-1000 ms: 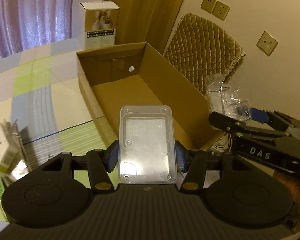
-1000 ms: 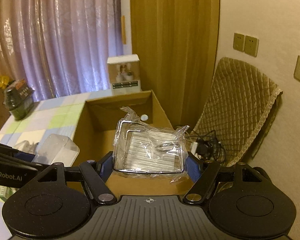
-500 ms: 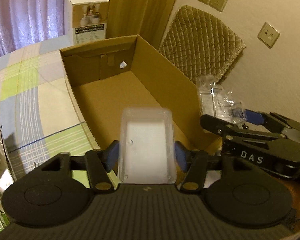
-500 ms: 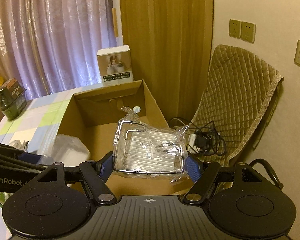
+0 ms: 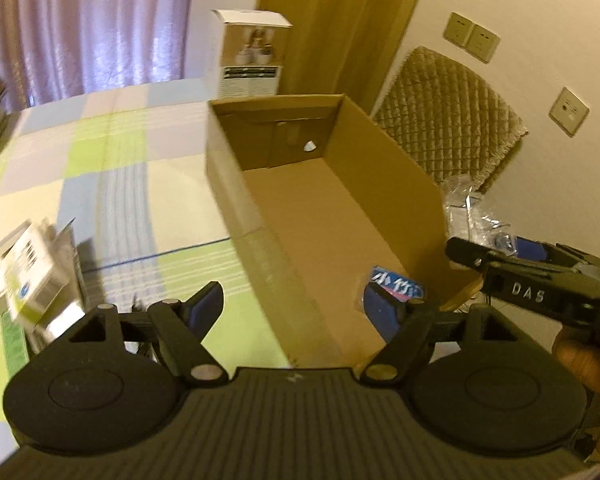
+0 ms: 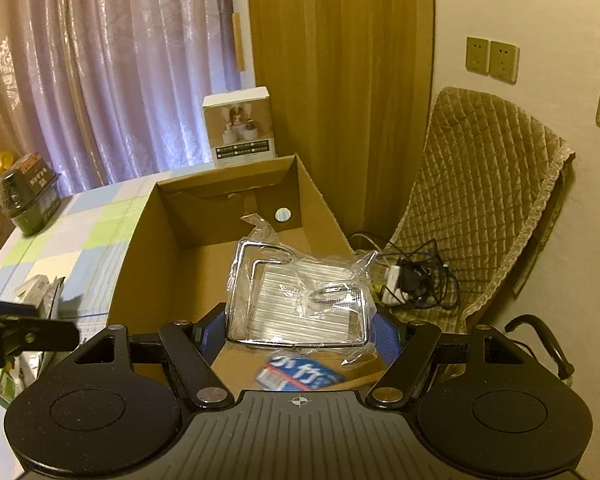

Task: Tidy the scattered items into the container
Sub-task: 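Carry the rack and tray to the cardboard box and release both inside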

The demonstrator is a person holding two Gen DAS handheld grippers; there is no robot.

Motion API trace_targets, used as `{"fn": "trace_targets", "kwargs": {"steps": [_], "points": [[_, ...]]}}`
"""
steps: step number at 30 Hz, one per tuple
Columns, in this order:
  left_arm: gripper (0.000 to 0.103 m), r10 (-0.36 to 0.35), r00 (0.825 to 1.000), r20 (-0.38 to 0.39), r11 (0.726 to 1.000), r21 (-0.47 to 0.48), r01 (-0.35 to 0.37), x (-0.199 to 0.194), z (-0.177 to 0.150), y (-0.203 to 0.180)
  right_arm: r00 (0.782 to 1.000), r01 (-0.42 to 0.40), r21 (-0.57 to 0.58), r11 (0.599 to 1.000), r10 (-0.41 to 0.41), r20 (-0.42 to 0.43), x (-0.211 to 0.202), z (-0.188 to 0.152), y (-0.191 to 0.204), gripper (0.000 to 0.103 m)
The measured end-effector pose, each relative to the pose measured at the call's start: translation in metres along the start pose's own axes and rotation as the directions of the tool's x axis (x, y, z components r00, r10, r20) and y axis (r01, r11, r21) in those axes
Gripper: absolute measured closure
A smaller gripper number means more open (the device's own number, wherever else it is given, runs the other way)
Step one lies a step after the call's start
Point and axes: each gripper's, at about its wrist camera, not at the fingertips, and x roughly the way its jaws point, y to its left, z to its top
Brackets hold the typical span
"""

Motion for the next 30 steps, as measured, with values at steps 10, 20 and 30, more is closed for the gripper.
{"fn": "trace_targets", "kwargs": {"steps": [10, 20, 30], "points": [[0.027, 0.014, 1.0, -0.007, 0.999, -0.031, -0.014, -0.004, -0.016, 0.014, 0.999, -0.035, -0.031, 0.999, 0.035, 0.004, 0.012, 0.003, 0.012, 0.028], [0.026, 0.047, 0.999, -0.014, 0.995, -0.091, -0.048, -0.01, -0.031, 0.041, 0.998, -0.038, -0.012, 0.999, 0.038, 0.047, 0.009, 0.008, 0.012, 0.0], [0.022, 0.096, 0.995, -0.012, 0.985, -0.143, -0.097, -0.034, -0.056, 0.065, 0.997, -0.052, -0.005, 0.999, 0.052, 0.051, -0.012, 0.006, 0.023, 0.0]]}}
